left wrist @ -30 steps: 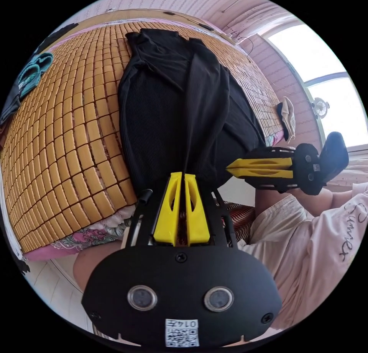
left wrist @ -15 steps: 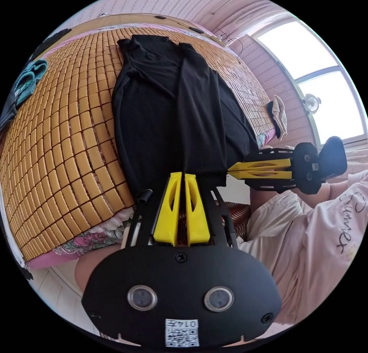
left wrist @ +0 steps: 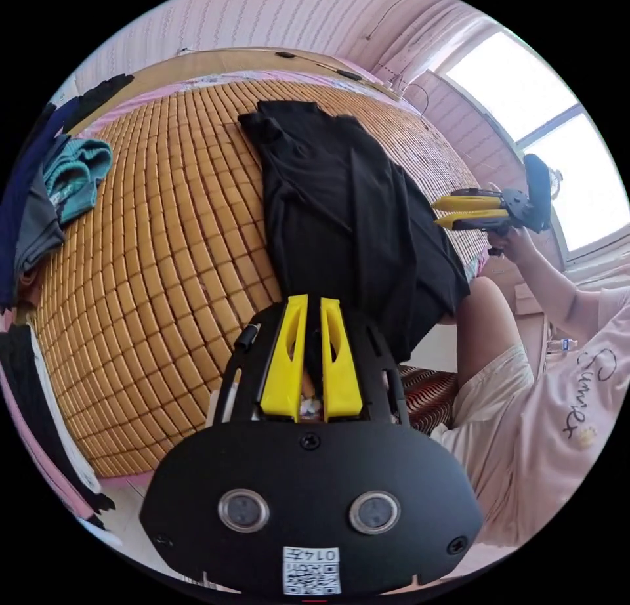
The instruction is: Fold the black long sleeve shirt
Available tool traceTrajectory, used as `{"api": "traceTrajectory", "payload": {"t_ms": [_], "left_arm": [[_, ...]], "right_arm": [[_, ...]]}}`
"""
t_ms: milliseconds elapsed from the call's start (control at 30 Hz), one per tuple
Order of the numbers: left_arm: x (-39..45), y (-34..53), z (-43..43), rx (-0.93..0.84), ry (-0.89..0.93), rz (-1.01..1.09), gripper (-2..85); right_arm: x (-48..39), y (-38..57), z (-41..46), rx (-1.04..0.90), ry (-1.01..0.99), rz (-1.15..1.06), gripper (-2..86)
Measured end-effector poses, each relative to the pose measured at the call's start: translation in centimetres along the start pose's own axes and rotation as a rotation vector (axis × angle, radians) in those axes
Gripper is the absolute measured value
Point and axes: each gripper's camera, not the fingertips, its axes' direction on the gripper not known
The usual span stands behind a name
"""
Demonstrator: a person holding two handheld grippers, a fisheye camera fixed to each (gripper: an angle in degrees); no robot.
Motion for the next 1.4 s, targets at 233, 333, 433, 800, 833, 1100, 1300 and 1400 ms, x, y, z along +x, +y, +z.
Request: {"api": "traceTrajectory", "payload": {"t_ms": [233,333,433,800,833,1100,1300,1400], "left_arm": [[-7.0,-13.3,0.5,0.176,0.099,-0.075,4.1],[-9.1,-17.7,3.2,0.174,0.087,-0.152,7.1],[-10.6,-20.7,6.4,0.147,0.126,-0.221,10.3],[-11.2,-25.0,6.6,0.241,0.115,-0.255,-0.6],[-10.5,-25.2,5.5,0.269,0.116,-0.238,-0.7],[-3.3,-18.2,-2.2,0.338,0.164,0.094,-0.5],[2.3,-4.4,0.5,0.158,0.185,0.157,0.3],[3.1,-0.4,5.6,0.034,0.129,0.084,1.0]], "right_arm": [[15.7,-6.1,2.9,0.068,0.020,0.294,11.4],[19.8,-7.9,5.0,0.062,0.013,0.381,12.4],[23.4,-8.5,6.9,0.031,-0.002,0.476,12.0],[31.7,-7.4,2.3,0.156,-0.094,0.574,1.8],[31.8,-7.4,1.7,0.170,-0.094,0.573,1.8],[25.4,0.1,-10.5,0.354,-0.182,0.347,1.8],[17.2,12.8,-9.3,0.173,-0.275,0.349,2.2],[14.6,16.9,-3.4,-0.011,-0.275,0.433,1.7]]}}
